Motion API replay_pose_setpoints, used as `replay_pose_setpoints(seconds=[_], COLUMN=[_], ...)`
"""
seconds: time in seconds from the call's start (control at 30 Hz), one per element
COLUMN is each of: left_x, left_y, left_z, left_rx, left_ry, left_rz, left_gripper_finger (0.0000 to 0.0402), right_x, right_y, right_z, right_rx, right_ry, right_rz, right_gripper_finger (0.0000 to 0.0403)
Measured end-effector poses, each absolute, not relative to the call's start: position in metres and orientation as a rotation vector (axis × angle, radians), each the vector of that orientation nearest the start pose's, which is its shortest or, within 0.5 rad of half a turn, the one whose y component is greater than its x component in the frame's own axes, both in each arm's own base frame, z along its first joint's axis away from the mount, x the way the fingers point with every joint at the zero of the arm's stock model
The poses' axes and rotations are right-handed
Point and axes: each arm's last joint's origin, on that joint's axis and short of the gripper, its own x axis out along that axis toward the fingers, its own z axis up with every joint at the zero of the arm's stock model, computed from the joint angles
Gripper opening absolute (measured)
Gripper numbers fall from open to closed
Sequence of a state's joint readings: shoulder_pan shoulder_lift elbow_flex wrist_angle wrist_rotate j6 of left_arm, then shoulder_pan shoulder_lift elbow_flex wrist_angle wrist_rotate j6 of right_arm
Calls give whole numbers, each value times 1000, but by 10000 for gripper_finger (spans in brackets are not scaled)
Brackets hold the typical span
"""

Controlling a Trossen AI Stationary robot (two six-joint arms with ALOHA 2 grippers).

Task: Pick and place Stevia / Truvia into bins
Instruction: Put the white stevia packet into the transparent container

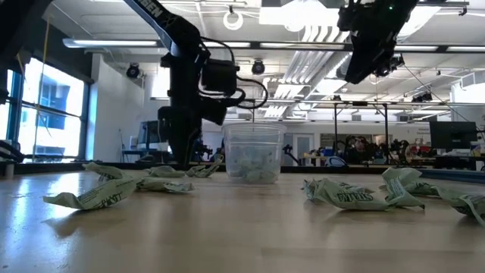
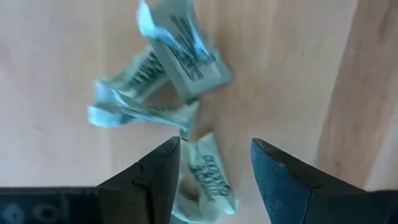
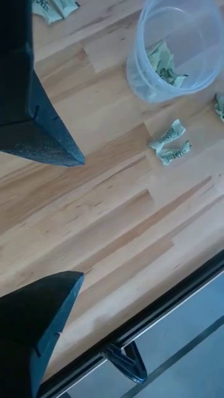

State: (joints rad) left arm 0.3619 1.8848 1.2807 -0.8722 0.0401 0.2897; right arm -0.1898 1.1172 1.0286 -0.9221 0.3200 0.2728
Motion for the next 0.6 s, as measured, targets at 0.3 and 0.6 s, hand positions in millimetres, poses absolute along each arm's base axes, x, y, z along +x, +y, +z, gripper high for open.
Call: replay_pose_setpoints(seconds=[0.3, 0.6], left_x=[320, 306], left_y=[124, 115], left_z=[158, 144], left_rx=[-150, -307], left_ry=[1476, 1522], left_rz=[-11, -35], left_gripper_finger=[229, 229], right_x=[197, 197], right_y=[-47, -47], right_z=[296, 296], right_rx=[183, 181], right_ry=[965, 969], right_rz=[-616, -618], right_gripper_finger=[281, 281])
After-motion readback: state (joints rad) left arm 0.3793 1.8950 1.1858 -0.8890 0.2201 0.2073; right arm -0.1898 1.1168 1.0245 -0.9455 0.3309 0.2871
